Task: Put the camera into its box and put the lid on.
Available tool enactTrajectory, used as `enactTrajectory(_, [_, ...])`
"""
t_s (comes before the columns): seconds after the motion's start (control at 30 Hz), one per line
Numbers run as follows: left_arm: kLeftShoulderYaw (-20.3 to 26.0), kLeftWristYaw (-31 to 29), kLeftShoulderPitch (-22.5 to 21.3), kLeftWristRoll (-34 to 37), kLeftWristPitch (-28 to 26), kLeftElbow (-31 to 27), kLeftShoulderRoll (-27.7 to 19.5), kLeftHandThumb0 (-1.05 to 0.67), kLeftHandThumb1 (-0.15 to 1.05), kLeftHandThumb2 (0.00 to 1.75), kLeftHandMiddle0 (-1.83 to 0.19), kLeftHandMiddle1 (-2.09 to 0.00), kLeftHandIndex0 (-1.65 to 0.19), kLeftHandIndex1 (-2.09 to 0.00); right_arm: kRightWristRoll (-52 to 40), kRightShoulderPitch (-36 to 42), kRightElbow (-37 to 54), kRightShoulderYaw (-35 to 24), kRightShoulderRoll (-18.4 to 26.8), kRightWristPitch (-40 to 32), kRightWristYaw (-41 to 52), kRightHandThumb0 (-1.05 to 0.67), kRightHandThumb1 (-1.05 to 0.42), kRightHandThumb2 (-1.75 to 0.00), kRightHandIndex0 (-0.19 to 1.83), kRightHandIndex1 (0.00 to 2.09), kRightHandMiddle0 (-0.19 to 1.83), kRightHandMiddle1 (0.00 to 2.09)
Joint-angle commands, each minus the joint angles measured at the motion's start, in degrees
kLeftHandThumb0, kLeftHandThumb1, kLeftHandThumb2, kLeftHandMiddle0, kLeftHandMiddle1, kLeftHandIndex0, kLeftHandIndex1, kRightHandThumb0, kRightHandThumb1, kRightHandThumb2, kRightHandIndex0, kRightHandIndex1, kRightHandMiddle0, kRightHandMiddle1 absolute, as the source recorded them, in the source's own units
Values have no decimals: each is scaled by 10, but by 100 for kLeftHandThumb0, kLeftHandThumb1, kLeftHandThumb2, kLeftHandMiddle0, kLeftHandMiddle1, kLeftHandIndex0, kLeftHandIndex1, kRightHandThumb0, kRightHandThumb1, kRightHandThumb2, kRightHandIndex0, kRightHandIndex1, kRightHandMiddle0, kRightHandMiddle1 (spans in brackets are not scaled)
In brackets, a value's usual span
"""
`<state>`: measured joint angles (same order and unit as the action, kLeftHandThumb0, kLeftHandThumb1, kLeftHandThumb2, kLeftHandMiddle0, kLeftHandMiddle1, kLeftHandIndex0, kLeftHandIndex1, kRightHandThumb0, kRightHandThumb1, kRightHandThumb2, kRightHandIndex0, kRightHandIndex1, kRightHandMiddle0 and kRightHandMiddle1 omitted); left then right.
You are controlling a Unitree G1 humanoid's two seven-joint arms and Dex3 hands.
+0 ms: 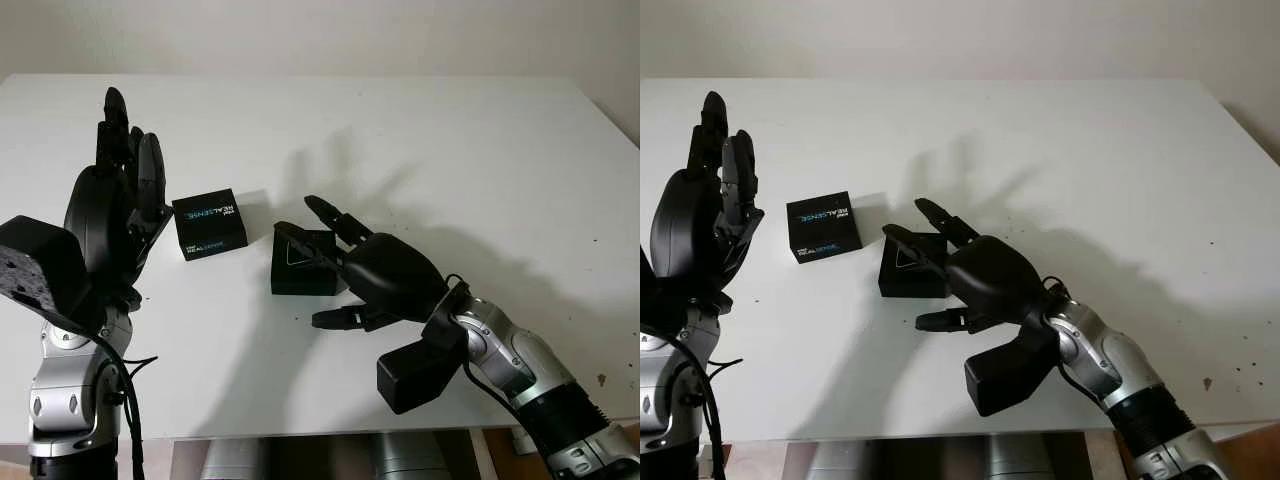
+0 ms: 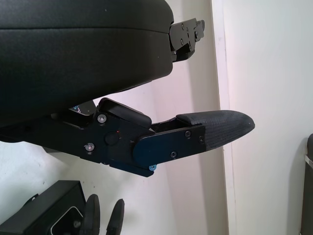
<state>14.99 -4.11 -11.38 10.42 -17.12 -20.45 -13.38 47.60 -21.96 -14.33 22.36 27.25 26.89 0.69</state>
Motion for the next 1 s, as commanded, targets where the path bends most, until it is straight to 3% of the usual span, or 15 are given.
enactTrajectory(0.0, [8,-2,10,4,1,-13,-6,-75,105,63,19,0,19,0,5,13,3,5,8,-5,-4,-83,-105,-59,-19,4,4,7])
enactTrajectory(0.47, [16,-7,25,10,-27,-54,-13,-76,105,62,19,0,19,0,-38,98,51,-21,19,-59,24,-83,-105,-63,-18,4,2,6])
enactTrajectory(0.97, [15,-6,24,9,-19,-46,-12,-75,105,61,19,0,19,0,-64,104,42,-18,11,-48,34,-84,-105,-61,-19,4,-1,4])
